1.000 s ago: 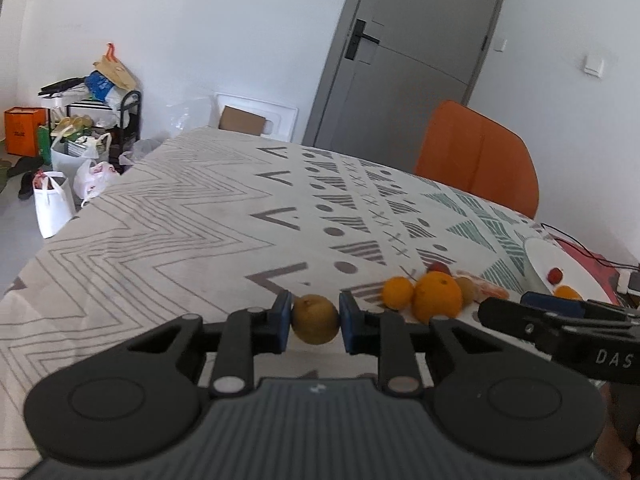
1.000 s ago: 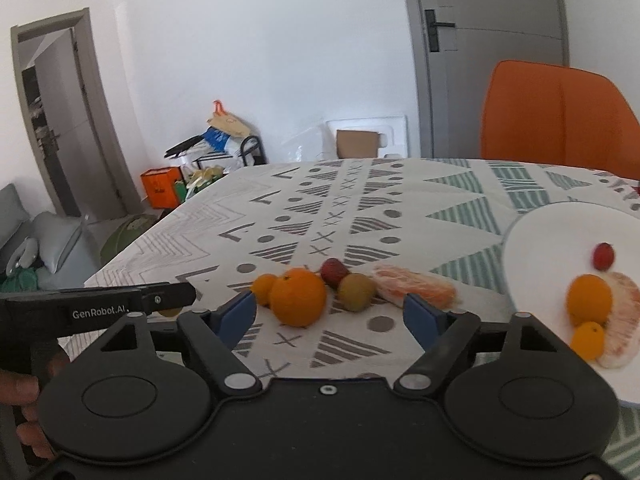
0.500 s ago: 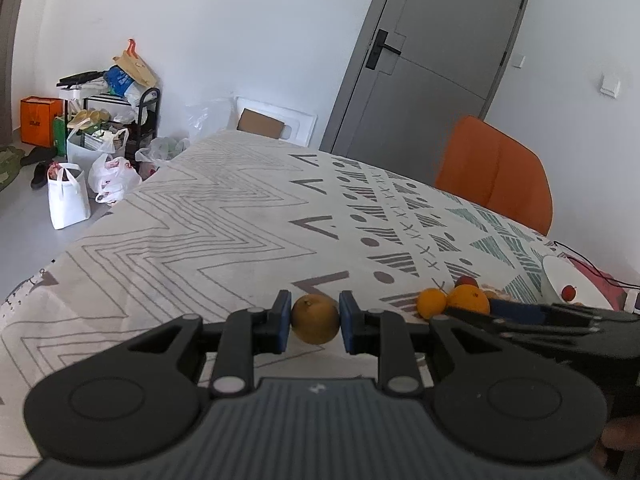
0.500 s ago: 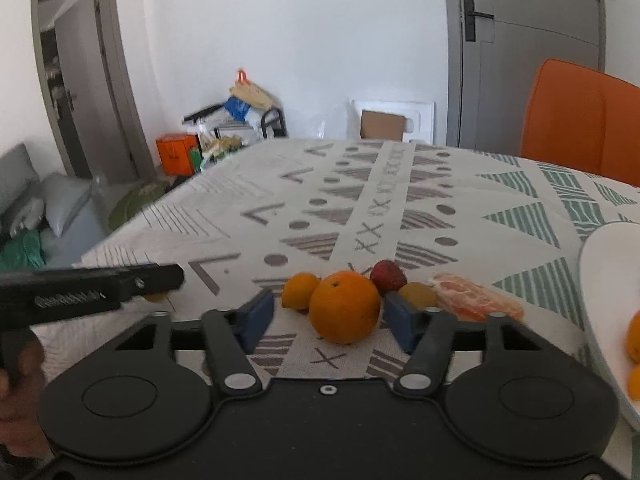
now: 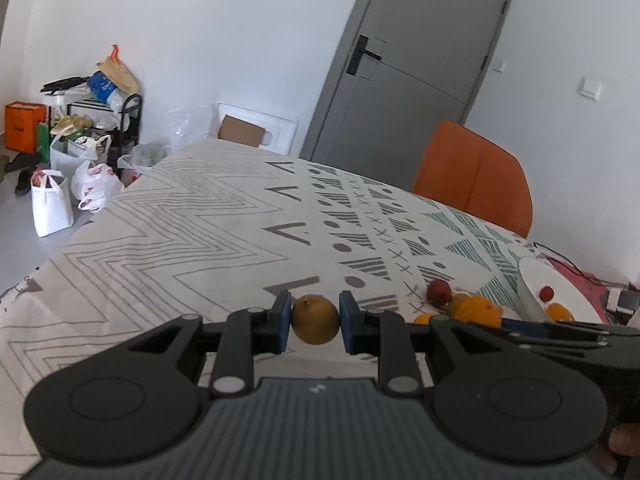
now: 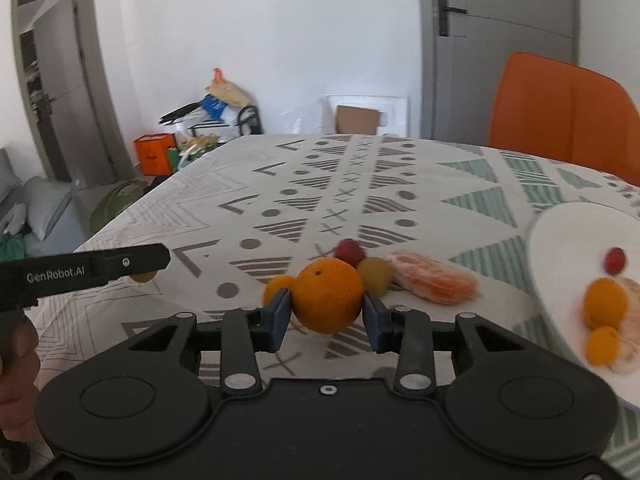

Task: Organize fruits
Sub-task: 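Grasp a large orange with the right gripper while the left gripper holds the apricot, then carry the apricot and orange onto the white plate and open both grippers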

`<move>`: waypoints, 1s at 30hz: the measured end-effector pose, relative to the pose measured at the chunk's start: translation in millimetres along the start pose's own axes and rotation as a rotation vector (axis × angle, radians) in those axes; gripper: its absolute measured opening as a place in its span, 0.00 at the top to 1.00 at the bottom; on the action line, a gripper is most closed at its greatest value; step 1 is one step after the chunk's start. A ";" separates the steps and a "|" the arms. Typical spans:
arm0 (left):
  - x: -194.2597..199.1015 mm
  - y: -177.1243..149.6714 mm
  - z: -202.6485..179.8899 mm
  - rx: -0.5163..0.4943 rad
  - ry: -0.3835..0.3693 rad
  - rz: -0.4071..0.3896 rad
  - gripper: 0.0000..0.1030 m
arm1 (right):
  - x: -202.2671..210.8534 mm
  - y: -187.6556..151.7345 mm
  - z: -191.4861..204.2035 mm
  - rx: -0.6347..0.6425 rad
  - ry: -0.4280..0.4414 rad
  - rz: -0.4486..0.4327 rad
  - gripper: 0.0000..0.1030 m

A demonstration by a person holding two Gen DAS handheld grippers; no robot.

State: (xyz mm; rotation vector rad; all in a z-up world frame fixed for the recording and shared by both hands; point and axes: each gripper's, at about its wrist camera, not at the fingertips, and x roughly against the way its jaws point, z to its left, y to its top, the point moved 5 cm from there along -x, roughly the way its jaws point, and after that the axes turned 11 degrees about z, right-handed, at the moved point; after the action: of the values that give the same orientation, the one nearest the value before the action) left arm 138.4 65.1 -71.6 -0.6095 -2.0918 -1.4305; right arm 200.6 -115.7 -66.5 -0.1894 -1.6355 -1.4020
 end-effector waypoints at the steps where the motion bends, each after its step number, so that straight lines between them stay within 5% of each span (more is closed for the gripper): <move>1: -0.3 0.1 -3.1 -0.009 -0.010 -0.001 0.77 | 3.5 -0.8 -3.4 -0.011 -0.007 -0.006 0.64; 30: -12.0 9.3 -114.3 -0.211 -0.117 -0.015 0.77 | 85.1 -23.8 -95.3 -0.190 -0.126 -0.199 0.64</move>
State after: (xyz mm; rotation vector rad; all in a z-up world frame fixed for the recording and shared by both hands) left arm 172.8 -39.9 -38.5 -0.7786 -2.0513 -1.6744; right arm 190.3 -240.4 -31.3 -0.2332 -1.6576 -1.7299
